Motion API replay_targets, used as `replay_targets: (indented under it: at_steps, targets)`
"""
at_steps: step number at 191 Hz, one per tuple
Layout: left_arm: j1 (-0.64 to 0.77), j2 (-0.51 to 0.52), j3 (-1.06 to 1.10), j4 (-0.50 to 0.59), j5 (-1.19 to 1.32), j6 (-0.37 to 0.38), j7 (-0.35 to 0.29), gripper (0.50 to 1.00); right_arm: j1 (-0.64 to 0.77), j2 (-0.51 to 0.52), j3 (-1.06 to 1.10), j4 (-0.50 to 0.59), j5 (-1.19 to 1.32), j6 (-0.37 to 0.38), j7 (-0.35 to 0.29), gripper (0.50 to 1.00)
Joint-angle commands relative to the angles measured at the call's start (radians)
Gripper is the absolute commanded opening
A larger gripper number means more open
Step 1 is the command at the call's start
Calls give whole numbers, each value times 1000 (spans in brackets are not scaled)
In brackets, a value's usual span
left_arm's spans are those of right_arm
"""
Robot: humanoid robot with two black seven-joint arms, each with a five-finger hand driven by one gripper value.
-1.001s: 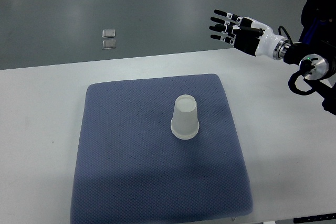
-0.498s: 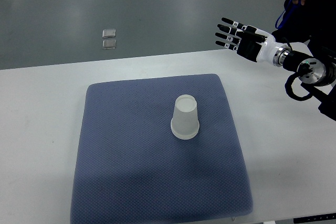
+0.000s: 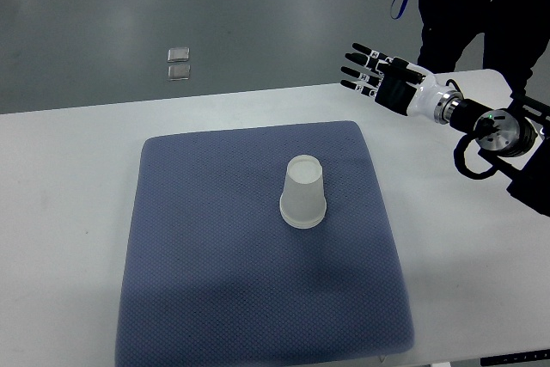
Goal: Stack paper cups
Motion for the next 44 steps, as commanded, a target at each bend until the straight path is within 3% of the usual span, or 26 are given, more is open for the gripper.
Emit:
replay_targets:
  at_steps: [1, 44]
  targets:
    - [0, 0, 0, -1, 0, 0, 0, 1000, -7, 10, 0, 1, -5, 9, 10, 913]
    - [0, 0, 0, -1, 1, 0, 0, 1000, -8, 10, -1, 1, -8, 82, 10, 917]
